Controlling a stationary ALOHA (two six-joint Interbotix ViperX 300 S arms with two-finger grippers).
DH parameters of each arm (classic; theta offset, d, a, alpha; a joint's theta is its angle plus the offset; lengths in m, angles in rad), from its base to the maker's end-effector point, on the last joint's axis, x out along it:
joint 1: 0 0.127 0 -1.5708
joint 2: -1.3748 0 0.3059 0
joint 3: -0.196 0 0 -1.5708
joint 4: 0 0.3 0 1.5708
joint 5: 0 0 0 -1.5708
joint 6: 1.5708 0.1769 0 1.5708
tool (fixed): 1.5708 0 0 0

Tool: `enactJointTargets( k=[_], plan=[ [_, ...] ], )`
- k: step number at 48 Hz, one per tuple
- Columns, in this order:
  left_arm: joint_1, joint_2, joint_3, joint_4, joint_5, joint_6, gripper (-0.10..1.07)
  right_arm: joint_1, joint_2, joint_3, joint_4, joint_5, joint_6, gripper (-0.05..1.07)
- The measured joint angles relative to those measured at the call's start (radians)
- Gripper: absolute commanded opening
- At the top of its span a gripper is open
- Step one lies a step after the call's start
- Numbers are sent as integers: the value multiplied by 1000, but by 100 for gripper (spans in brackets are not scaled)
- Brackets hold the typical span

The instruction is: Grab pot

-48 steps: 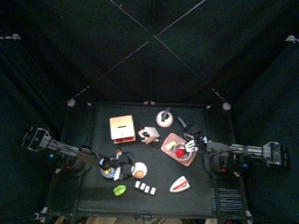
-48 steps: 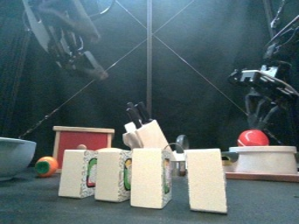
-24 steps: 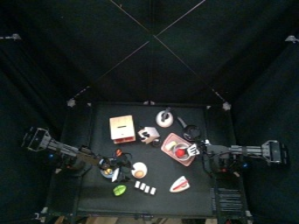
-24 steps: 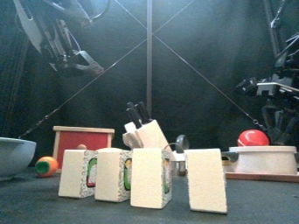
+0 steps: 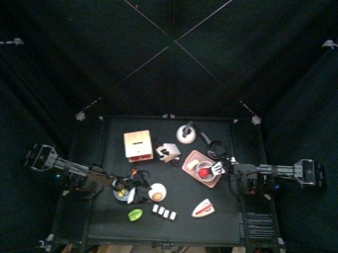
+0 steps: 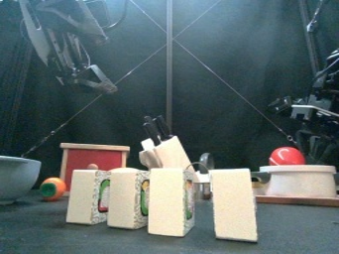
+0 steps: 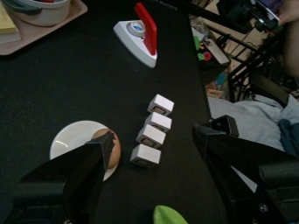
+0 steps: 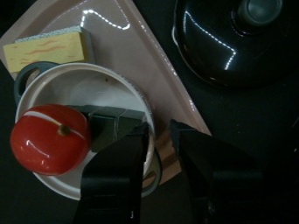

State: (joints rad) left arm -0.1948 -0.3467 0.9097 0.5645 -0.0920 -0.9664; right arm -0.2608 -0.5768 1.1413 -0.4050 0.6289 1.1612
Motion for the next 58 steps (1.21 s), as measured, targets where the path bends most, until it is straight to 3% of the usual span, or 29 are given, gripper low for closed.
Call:
enactJointTargets(
  k=[20, 34, 44, 58],
  plan=[
    [0, 2, 8, 0, 2, 0, 102, -20, 80, 3, -18, -89, 0, 65],
    [2, 2, 17, 0, 2, 0, 102, -31, 109, -2, -28, -100, -5, 48],
    [3, 2, 17, -2, 2, -2, 102, -31, 100, -5, -31, -100, 0, 35],
    [2, 3, 17, -2, 2, 0, 102, -29, -14, -20, -35, -92, -3, 33]
  ],
)
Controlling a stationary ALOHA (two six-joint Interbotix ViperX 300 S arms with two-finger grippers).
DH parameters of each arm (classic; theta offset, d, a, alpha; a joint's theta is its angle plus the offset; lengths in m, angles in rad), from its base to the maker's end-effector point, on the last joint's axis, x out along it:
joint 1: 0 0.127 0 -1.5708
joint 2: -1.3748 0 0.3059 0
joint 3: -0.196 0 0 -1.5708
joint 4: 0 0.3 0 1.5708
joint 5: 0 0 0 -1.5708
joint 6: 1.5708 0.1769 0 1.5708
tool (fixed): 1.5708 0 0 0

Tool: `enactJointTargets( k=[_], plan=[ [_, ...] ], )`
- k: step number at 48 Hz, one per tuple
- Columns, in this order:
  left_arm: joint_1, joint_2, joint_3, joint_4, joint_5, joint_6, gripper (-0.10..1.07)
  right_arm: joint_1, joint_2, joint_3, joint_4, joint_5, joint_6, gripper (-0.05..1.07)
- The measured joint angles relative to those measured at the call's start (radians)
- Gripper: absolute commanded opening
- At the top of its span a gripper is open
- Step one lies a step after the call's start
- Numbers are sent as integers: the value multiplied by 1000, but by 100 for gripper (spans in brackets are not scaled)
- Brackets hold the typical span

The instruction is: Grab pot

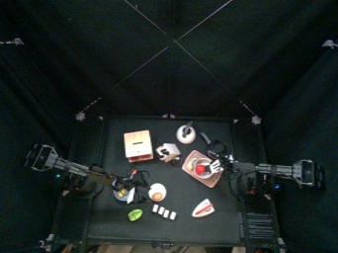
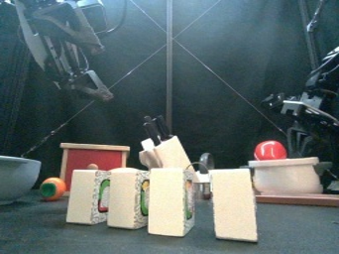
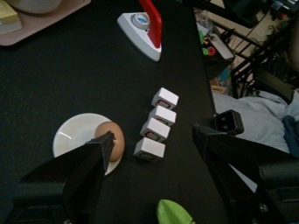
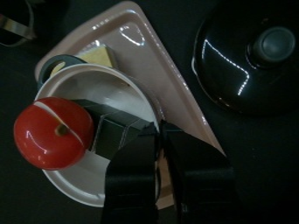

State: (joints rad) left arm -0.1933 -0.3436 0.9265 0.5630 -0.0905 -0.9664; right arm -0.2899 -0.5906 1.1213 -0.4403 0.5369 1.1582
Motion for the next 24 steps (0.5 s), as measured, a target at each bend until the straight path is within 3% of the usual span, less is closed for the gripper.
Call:
enactJointTargets(
  k=[10, 24],
  plan=[
    [2, 0, 0, -2, 0, -2, 102, 0, -89, -2, 0, -2, 0, 33],
    [0, 0, 0, 0, 0, 2, 102, 0, -78, -2, 3, -20, 2, 33]
  ],
)
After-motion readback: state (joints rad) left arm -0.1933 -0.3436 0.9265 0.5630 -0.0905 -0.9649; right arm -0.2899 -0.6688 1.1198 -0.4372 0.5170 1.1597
